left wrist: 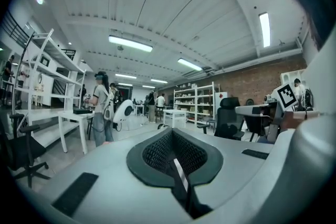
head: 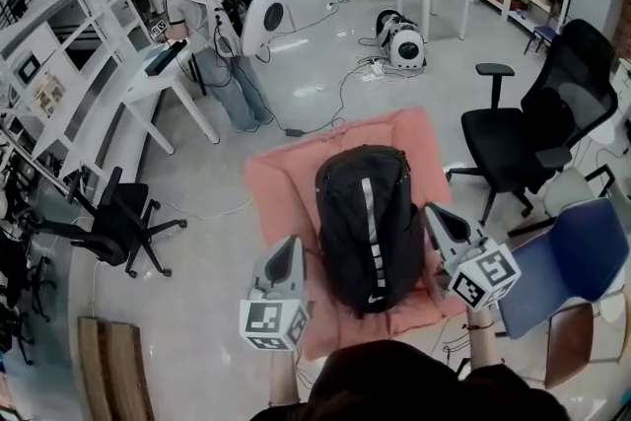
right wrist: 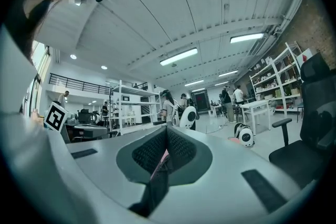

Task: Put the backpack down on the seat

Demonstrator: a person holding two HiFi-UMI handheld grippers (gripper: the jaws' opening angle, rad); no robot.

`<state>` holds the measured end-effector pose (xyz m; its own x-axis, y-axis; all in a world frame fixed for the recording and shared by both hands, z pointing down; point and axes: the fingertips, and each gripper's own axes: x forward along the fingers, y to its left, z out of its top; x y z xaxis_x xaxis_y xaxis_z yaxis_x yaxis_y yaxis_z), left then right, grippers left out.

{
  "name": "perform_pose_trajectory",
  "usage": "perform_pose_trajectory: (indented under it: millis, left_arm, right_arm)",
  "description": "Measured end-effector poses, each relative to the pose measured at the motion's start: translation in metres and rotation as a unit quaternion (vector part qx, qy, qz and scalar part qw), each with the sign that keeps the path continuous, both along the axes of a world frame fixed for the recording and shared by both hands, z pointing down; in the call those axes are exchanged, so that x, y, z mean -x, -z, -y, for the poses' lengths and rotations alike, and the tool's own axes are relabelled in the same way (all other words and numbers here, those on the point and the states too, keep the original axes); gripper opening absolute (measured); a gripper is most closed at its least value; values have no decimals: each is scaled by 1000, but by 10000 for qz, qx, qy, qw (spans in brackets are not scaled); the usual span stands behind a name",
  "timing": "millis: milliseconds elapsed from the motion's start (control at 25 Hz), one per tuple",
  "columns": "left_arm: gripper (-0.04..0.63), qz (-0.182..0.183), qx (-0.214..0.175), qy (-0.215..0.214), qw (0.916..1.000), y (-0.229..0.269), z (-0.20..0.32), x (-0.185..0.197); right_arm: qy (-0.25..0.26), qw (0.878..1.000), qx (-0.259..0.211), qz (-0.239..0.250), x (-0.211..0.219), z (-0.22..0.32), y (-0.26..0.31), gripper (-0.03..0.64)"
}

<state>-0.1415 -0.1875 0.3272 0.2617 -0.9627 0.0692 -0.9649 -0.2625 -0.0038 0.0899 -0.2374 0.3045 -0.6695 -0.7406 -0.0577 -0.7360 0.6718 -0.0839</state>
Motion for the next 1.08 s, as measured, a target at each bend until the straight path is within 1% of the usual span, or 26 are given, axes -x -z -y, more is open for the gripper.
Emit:
perform_pose_trajectory:
  millis: [280,400,520,680,880,1080]
  left_arm:
    - [12,31,-51,-6,10000,2,-8,-1]
    - [12,32,-84,90,9999,4,-11,2]
    - [13,-15,-46,173,9998,1,-15,2]
    - [14,-5,-33,178,9998,1,-17,3]
    - [14,54,-38,240,9997,-1,-18,4]
    - [14,30,7,211,9998,-5,-17,2]
  right_arm:
    - [-39,9999,-86,87,-8,-3,6,12]
    - [-86,9999,-114,75,-8,-4,7,12]
    - [-149,9998,-78,121,-13,-5,4,12]
    - [-197,9997,-40,158,-16,-7,2,12]
    - [-151,9998,-20,120,-15,-9,-2,12]
    - [-159,9998,3,147,-17,-10,-6,12]
